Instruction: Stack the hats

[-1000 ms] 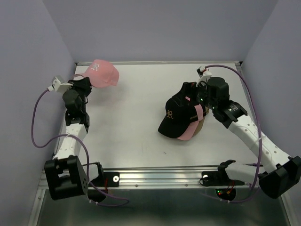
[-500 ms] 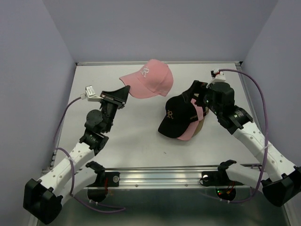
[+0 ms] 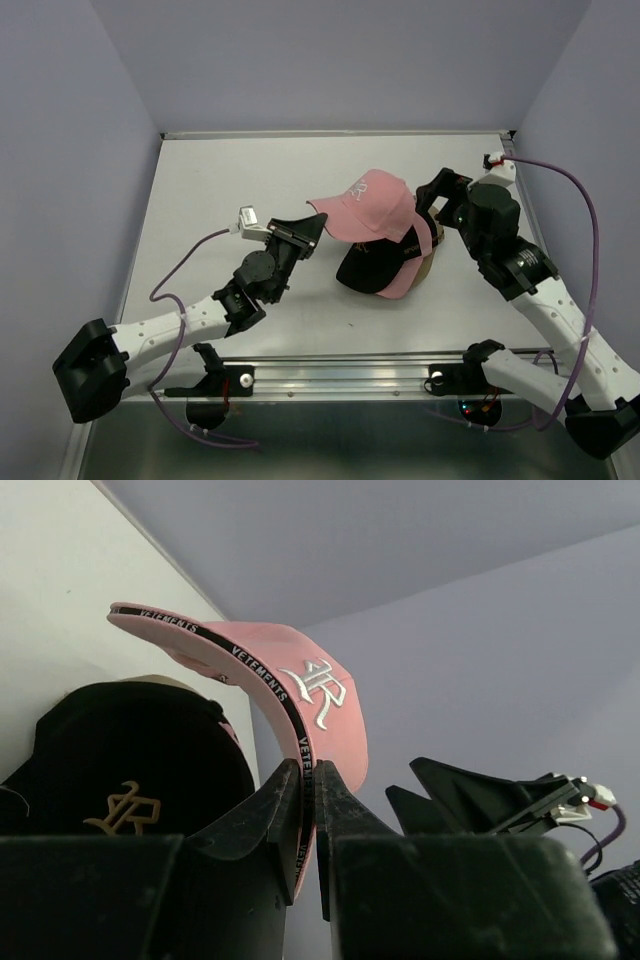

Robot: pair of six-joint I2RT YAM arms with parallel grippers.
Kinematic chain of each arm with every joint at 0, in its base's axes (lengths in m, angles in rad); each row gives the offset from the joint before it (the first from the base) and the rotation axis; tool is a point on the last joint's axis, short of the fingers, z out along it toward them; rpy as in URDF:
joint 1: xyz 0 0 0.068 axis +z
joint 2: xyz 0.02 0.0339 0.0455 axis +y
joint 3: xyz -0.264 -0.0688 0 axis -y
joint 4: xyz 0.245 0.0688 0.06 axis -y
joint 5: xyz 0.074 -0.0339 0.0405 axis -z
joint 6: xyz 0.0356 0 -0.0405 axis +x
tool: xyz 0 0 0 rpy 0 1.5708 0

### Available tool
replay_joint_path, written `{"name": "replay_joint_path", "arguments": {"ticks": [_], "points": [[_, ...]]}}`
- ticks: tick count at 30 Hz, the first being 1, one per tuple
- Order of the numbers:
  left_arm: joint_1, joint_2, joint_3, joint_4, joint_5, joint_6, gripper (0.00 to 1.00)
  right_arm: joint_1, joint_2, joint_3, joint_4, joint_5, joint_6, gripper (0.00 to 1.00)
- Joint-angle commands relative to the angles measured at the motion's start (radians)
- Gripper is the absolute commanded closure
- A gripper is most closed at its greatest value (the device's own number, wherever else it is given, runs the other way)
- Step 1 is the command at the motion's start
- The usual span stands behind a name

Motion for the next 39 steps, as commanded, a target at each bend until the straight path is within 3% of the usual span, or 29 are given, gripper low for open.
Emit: {"name": "replay_joint_path", "arguments": {"ticks": [1,8,10,15,23,34,39], "points": [[-0.022,0.036,0.007,0.183,-0.097,0.000,1.00,-0.003,-0.010,0.003,0.004,0.016,-0.039,0.00],[-0.068,0.140,-0.028,0.212,-0.132,-0.037,1.00,-0.003,0.010,0.003,0.007,-0.018,-0.053,0.00],[-0.101,0.183,-0.036,0.277,-0.162,0.008,1.00,-0.003,0.015,-0.004,0.005,-0.033,-0.055,0.00],[-0.113,0.314,-0.067,0.378,-0.123,-0.052,1.00,-0.003,0.033,-0.005,0.008,-0.044,-0.056,0.00],[-0.142,0.364,-0.118,0.400,-0.108,-0.089,1.00,-0.003,0.056,-0.020,0.026,-0.185,-0.110,0.00],[-0.205,0.412,-0.164,0.407,-0.039,-0.125,1.00,-0.003,0.092,-0.031,0.051,-0.254,-0.119,0.00],[-0.223,0.437,-0.159,0.389,-0.028,-0.124,1.00,-0.003,0.139,-0.010,0.079,-0.384,-0.141,0.00]]}}
